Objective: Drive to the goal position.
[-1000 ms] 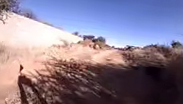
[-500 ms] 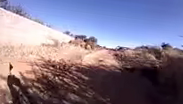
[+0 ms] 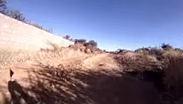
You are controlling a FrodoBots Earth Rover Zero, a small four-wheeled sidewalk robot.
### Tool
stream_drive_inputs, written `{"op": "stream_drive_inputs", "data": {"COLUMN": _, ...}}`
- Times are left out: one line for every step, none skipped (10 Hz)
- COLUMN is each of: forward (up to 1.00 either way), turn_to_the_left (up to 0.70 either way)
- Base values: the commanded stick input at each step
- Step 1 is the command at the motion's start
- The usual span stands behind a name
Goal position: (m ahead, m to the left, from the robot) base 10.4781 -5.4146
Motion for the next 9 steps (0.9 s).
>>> {"op": "stream_drive_inputs", "data": {"forward": 0.50, "turn_to_the_left": 0.00}}
{"op": "stream_drive_inputs", "data": {"forward": 0.50, "turn_to_the_left": 0.00}}
{"op": "stream_drive_inputs", "data": {"forward": 0.50, "turn_to_the_left": 0.00}}
{"op": "stream_drive_inputs", "data": {"forward": 0.50, "turn_to_the_left": 0.00}}
{"op": "stream_drive_inputs", "data": {"forward": 0.50, "turn_to_the_left": 0.00}}
{"op": "stream_drive_inputs", "data": {"forward": 0.50, "turn_to_the_left": 0.00}}
{"op": "stream_drive_inputs", "data": {"forward": 0.50, "turn_to_the_left": 0.00}}
{"op": "stream_drive_inputs", "data": {"forward": 0.50, "turn_to_the_left": 0.00}}
{"op": "stream_drive_inputs", "data": {"forward": 0.50, "turn_to_the_left": 0.00}}
